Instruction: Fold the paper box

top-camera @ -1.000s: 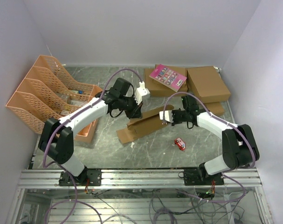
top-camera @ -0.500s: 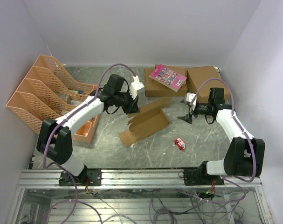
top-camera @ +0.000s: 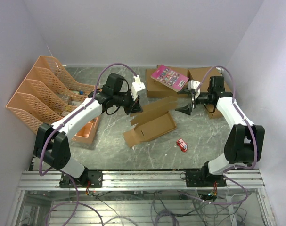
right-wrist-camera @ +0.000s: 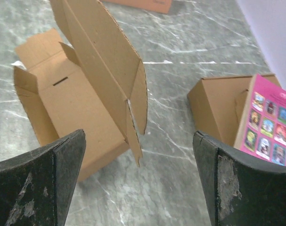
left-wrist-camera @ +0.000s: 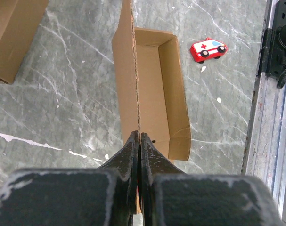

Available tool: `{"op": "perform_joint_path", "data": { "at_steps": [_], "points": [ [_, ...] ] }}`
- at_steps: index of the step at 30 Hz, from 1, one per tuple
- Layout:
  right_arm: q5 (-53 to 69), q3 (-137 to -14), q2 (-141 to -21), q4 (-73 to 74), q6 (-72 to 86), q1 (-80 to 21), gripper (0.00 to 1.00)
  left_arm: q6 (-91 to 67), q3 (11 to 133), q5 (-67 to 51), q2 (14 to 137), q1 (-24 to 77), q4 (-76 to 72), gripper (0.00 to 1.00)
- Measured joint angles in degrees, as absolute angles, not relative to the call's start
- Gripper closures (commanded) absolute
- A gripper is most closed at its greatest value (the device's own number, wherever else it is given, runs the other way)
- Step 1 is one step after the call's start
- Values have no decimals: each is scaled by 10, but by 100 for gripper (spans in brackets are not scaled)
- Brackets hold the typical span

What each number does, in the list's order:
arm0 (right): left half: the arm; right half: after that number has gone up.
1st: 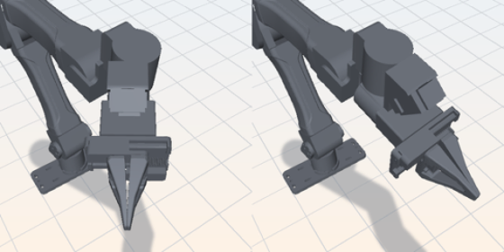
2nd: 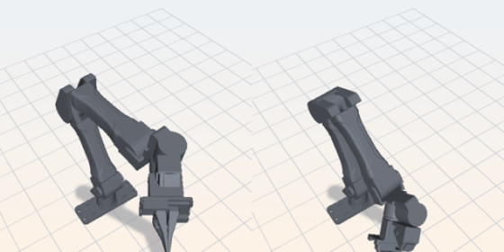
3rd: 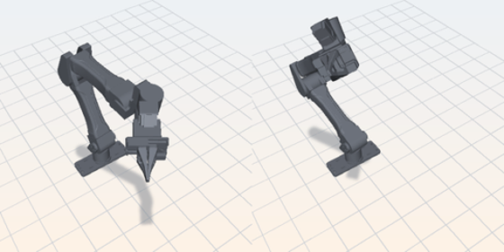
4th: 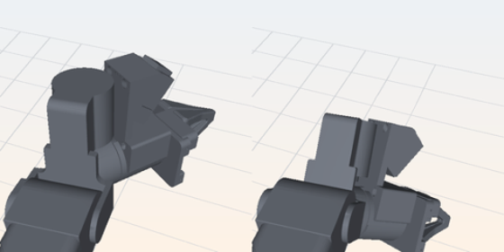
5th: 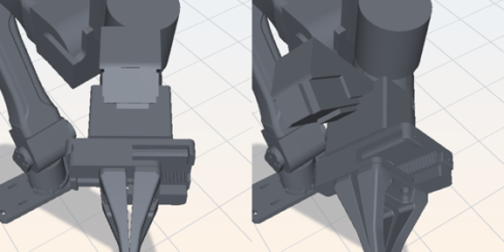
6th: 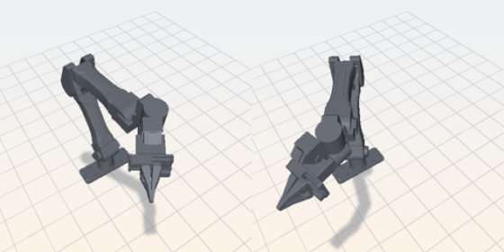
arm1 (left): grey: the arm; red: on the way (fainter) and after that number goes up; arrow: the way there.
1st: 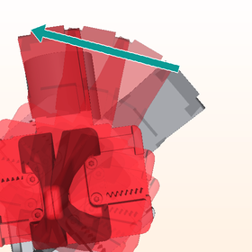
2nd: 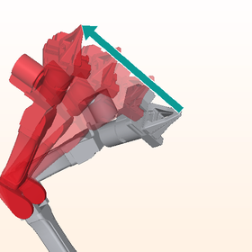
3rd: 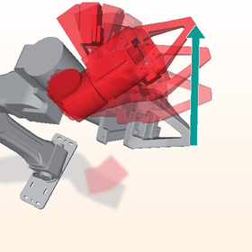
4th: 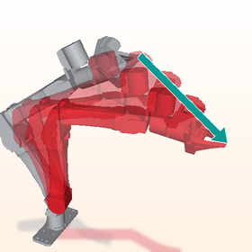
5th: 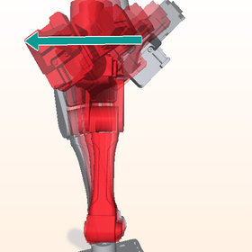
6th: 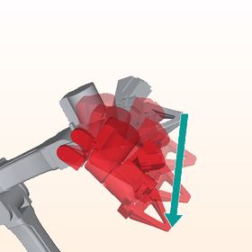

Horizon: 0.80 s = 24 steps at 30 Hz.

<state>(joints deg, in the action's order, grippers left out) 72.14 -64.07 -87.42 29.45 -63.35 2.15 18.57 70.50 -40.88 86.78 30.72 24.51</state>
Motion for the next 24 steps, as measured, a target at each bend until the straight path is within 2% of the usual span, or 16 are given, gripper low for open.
{"op": "perform_joint_path", "data": {
  "at_steps": [9, 20, 24],
  "points": [
    [730, -704, -934, 443, -719, -13, 22, 205, 705, -432, 868, 307, 234, 93],
    [725, -723, -947, 469, -723, -50, 60, 226, 706, -442, 868, 307, 234, 93],
    [724, -723, -952, 481, -732, -50, 71, 228, 706, -442, 868, 307, 234, 93]
  ]
}}
